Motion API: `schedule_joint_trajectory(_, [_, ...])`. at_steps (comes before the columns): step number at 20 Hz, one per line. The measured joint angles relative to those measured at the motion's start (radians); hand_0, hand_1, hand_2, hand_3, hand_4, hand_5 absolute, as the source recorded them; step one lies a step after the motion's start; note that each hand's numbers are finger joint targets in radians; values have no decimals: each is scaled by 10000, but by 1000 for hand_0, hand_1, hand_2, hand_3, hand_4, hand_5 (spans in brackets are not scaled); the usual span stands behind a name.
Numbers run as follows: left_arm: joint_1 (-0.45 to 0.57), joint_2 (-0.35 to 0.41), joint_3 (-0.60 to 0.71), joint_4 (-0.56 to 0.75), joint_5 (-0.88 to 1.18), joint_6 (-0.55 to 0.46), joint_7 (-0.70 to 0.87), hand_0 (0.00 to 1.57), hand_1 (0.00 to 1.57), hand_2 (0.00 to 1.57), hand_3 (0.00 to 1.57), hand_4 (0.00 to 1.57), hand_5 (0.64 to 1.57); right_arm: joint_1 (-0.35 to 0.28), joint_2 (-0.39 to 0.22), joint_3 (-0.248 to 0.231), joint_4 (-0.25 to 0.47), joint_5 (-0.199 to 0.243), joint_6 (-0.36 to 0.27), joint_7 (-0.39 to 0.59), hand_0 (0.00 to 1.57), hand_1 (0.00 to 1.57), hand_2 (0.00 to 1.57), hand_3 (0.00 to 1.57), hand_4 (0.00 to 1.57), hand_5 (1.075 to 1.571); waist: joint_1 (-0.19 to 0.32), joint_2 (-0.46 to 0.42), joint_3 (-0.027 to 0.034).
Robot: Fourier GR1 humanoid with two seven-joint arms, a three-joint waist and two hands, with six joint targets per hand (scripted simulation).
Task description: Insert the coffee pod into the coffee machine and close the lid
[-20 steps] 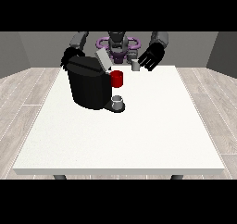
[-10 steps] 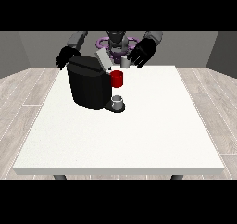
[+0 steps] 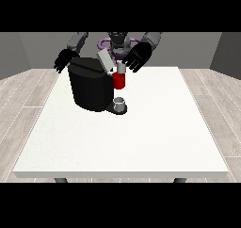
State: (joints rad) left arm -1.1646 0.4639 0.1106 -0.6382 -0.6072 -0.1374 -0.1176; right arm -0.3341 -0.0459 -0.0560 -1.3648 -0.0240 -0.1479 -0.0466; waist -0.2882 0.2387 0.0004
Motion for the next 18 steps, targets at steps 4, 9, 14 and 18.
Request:
schedule_joint_trajectory(4, [-3,-101,-25,94,-67,-83,107,1268,1268,1300,1217,512,1571,87,41,27,-14,-17,-20,108,0,0,0,0,518,1571,-9,-92,-1])
schedule_joint_trajectory(9, [-97,-113,-21,121,-141,-100,34,1183,1183,1251,1180,499,1571,161,78,19,-55,-89,57,-157,0,0,0,0,525,1571,-61,78,-1])
schedule_joint_trajectory(14, [-51,-263,-61,124,-239,-13,-37,1198,1198,1271,1200,505,1571,102,1,-120,-71,-168,33,-128,0,0,0,0,442,1571,-6,64,-2])
schedule_joint_trajectory(18, [83,-543,-115,82,-321,168,14,1160,1160,1244,1185,506,1571,307,19,-156,53,-184,63,-410,0,0,0,0,435,1571,51,15,2])
